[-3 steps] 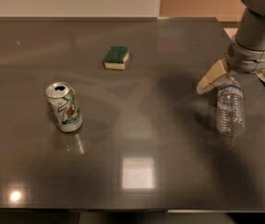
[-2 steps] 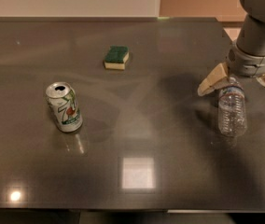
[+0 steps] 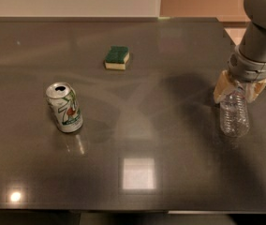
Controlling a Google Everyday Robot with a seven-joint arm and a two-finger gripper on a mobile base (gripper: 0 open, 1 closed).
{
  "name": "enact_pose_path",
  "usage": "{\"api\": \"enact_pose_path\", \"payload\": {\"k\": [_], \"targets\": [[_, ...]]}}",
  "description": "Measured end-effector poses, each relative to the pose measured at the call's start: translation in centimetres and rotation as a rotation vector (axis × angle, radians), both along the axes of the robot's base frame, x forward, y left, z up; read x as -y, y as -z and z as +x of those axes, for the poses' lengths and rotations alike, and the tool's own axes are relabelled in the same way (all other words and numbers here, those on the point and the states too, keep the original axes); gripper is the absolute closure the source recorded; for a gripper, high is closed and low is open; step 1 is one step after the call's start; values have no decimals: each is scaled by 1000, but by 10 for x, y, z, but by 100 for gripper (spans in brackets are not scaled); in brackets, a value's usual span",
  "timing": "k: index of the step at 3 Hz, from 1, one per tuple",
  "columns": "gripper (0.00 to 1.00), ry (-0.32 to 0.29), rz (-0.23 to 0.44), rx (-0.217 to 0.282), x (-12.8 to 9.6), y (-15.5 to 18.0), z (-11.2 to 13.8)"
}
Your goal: Place water bottle upright
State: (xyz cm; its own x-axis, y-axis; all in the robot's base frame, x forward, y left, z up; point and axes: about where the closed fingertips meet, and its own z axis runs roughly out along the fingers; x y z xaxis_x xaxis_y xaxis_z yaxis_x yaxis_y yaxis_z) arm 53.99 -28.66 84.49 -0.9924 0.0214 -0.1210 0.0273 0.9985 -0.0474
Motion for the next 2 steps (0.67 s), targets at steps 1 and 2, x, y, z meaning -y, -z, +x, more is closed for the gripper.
{"api": "enact_pose_path", "payload": {"k": [1, 2], "targets": [[63, -16, 14, 5, -1, -2, 2], [87, -98, 27, 49, -13, -20, 12]]}}
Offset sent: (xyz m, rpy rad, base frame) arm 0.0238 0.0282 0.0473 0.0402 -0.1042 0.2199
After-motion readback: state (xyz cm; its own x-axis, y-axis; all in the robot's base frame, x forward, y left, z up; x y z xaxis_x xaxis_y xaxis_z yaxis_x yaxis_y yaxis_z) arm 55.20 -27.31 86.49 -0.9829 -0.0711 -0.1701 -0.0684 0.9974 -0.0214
